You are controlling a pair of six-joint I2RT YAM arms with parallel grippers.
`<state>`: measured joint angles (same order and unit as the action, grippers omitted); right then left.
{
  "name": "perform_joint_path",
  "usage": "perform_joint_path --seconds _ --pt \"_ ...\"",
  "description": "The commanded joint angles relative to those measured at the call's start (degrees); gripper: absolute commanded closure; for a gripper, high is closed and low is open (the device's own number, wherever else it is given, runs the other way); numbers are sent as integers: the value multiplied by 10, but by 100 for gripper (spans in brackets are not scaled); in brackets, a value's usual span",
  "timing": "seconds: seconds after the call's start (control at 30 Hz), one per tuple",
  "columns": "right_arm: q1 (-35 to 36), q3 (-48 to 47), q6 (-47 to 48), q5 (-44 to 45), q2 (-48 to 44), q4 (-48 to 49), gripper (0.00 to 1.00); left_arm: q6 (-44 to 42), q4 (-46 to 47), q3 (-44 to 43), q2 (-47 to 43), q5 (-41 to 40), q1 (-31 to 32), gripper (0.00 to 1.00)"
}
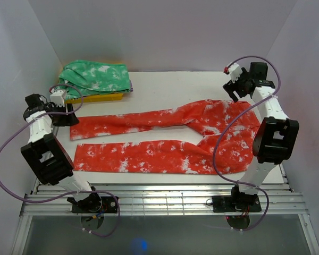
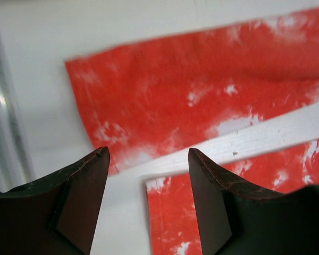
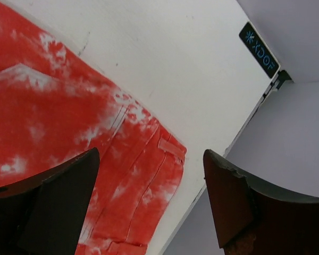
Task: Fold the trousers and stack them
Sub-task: Flatten the trousers out
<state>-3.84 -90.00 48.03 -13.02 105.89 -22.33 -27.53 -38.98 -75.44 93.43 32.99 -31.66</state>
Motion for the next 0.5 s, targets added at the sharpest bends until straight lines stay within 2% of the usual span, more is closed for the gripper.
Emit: perform_joint_path --seconds 0.0,0.13,0.23,0.37,0.47 --pt "-16 9 29 -15 -2 -128 17 -23 -19 64 -11 -14 1 29" --pt "-22 45 25 -11 9 -140 20 -16 -1 106 -11 -35 14 31" --pt "-26 57 15 9 42 -137 21 12 36 135 -1 -90 27 31" --pt "-37 59 -8 22 75 -115 23 43 74 147 25 -139 30 34" --pt "-42 62 -12 40 92 -105 24 62 96 141 56 -166 31 39"
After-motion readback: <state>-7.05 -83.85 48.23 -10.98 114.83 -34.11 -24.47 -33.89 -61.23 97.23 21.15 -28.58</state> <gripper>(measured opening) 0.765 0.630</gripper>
